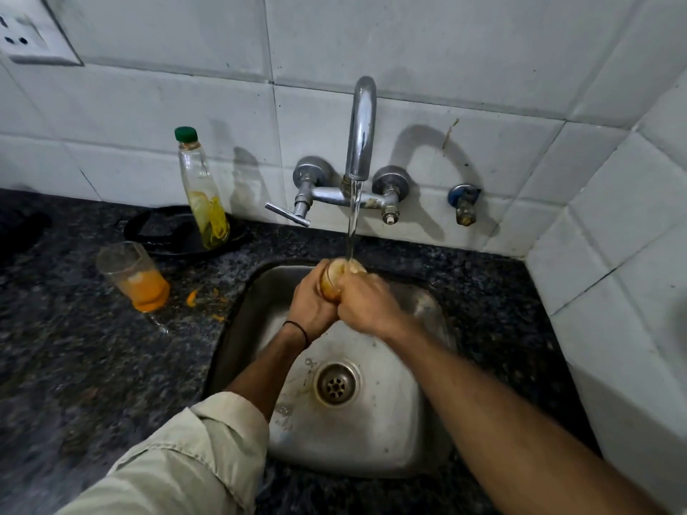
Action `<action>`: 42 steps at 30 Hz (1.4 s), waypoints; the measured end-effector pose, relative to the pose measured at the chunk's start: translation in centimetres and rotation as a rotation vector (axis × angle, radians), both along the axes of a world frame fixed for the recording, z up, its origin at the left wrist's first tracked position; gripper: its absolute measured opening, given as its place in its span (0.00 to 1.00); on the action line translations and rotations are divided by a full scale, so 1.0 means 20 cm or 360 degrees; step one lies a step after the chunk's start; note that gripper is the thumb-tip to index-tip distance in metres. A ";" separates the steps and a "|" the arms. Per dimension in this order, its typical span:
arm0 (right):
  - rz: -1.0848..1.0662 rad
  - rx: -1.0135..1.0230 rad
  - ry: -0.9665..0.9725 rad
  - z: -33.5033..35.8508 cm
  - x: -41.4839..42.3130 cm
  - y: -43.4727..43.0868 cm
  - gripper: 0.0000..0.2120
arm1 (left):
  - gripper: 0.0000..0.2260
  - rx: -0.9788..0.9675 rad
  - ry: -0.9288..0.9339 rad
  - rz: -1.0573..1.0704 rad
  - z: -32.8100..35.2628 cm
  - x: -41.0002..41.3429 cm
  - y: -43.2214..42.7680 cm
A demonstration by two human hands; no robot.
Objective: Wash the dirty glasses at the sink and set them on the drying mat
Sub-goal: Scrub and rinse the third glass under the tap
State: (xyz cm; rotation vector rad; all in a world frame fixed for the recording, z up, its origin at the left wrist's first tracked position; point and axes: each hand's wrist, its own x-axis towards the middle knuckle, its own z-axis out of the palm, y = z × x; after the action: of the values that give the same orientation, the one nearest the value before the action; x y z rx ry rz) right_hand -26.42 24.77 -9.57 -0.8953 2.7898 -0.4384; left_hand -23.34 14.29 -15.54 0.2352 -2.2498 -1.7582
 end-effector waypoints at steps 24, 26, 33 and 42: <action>-0.0372 -0.0627 -0.0300 -0.10 0.11 -0.09 0.10 | 0.05 -0.0467 -0.0193 0.0250 -0.02 -0.01 -0.04; 0.0106 -0.0513 -0.0141 -0.15 0.05 0.05 0.20 | 0.16 -0.0482 -0.0208 -0.0025 0.02 0.00 -0.09; 0.0471 0.0179 -0.0087 -0.09 -0.13 0.12 0.26 | 0.33 -0.0518 -0.0404 -0.0214 0.06 0.01 -0.07; -0.1369 -0.1893 -0.1319 -0.27 0.07 -0.07 0.14 | 0.33 -0.2045 -0.0583 -0.0256 0.14 0.03 0.01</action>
State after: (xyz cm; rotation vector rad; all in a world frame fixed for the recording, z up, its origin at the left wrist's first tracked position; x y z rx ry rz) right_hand -24.93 23.32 -14.89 0.4609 1.7665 -2.0713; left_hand -22.65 14.45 -12.81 0.0856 -3.1823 -0.0282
